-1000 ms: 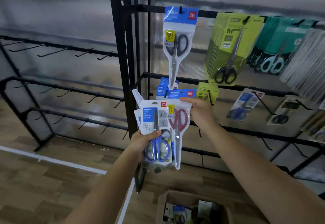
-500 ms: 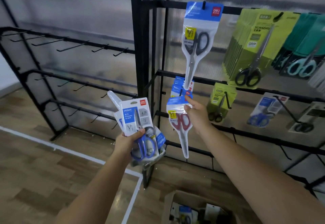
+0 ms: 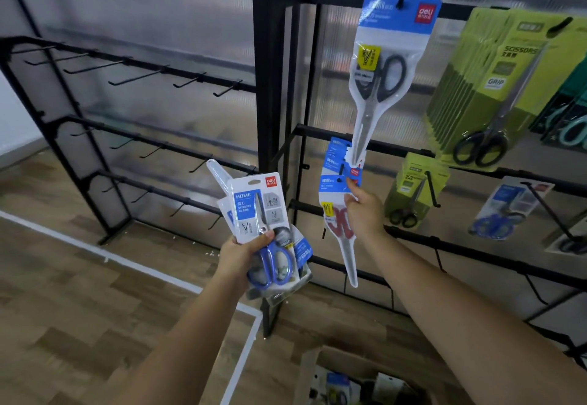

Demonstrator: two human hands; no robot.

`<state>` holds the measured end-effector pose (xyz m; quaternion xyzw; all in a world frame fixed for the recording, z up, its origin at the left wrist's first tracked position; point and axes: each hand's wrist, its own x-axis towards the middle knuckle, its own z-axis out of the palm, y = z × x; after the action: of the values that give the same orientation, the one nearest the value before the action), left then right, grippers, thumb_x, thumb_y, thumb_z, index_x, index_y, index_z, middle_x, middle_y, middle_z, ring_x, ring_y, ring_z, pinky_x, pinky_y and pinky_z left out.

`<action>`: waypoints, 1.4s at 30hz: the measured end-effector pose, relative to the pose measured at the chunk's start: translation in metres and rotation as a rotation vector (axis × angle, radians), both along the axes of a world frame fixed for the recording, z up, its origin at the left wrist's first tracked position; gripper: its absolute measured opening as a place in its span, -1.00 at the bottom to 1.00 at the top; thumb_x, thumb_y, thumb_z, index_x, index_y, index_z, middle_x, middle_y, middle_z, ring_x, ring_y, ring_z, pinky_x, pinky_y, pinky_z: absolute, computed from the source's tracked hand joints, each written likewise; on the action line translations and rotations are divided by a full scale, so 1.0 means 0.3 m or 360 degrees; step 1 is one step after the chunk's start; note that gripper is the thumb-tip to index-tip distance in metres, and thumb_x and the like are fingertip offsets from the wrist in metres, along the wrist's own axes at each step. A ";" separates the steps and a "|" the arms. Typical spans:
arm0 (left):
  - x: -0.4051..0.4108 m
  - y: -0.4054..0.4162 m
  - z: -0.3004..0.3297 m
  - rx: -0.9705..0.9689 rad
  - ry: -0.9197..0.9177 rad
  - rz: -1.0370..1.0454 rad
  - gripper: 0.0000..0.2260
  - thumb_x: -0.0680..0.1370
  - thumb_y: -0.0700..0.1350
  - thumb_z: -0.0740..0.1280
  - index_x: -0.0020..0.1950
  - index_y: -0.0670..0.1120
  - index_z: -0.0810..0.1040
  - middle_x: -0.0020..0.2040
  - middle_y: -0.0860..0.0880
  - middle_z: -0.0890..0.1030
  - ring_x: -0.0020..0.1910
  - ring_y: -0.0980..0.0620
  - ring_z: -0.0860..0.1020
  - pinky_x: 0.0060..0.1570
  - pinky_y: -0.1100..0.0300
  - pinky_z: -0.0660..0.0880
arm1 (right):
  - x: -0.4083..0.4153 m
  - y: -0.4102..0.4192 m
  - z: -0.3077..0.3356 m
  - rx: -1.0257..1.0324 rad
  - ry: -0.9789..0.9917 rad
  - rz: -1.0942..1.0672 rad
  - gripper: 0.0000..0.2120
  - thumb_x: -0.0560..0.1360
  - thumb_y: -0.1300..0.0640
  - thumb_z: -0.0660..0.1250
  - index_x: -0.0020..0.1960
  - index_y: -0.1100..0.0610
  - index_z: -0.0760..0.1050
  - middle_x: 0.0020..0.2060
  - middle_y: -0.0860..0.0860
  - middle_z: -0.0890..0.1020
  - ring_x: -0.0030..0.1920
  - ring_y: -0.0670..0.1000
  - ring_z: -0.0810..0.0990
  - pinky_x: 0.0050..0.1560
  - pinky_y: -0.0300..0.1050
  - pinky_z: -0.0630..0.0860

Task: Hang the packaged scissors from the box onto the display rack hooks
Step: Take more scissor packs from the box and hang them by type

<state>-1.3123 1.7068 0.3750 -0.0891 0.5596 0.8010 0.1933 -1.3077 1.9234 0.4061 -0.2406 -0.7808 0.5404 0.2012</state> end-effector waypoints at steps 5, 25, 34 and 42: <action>0.003 0.010 0.012 0.0065 -0.0007 0.0019 -0.81 0.46 -0.26 0.41 0.02 -0.08 0.51 -0.07 -0.06 0.65 -0.14 -0.03 0.63 -0.31 0.12 0.56 | -0.028 -0.028 0.040 0.0328 -0.0428 0.0077 -0.45 0.58 0.22 0.18 0.51 0.07 0.09 0.38 0.15 0.23 0.29 0.13 0.38 0.18 -0.11 0.44; 0.081 0.180 0.086 0.0509 -0.0083 -0.0319 -0.59 0.53 0.03 0.28 0.31 -0.14 0.49 0.15 -0.16 0.63 0.11 -0.13 0.61 -0.07 0.01 0.59 | 0.245 -0.076 -0.017 -0.0371 0.0209 0.0292 -0.64 0.41 0.51 0.30 -0.07 0.05 0.40 -0.17 0.01 0.63 -0.10 0.02 0.61 -0.12 -0.14 0.56; 0.154 0.309 0.028 0.0413 -0.0117 -0.0292 -0.68 0.45 -0.24 0.40 0.20 -0.17 0.54 0.00 -0.15 0.68 -0.07 -0.10 0.66 -0.09 0.00 0.57 | 0.384 0.057 -0.045 -0.0408 0.0115 0.0187 -0.63 0.43 0.52 0.26 -0.07 0.05 0.34 -0.17 0.05 0.61 -0.10 0.08 0.59 -0.01 0.04 0.52; 0.212 0.476 -0.038 0.0450 -0.0154 -0.0411 -0.86 0.49 -0.20 0.37 0.03 -0.13 0.59 -0.09 -0.10 0.70 -0.13 -0.05 0.66 -0.13 0.05 0.58 | 0.563 0.238 -0.084 -0.0543 0.0294 -0.0287 -0.73 0.42 0.54 0.23 0.07 0.32 0.41 0.00 0.23 0.59 0.02 0.15 0.59 0.04 0.02 0.54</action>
<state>-1.2488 1.8496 0.3637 -0.0269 0.4383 0.8349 0.3319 -1.1387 1.9948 0.3808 -0.2895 -0.6316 0.6643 0.2756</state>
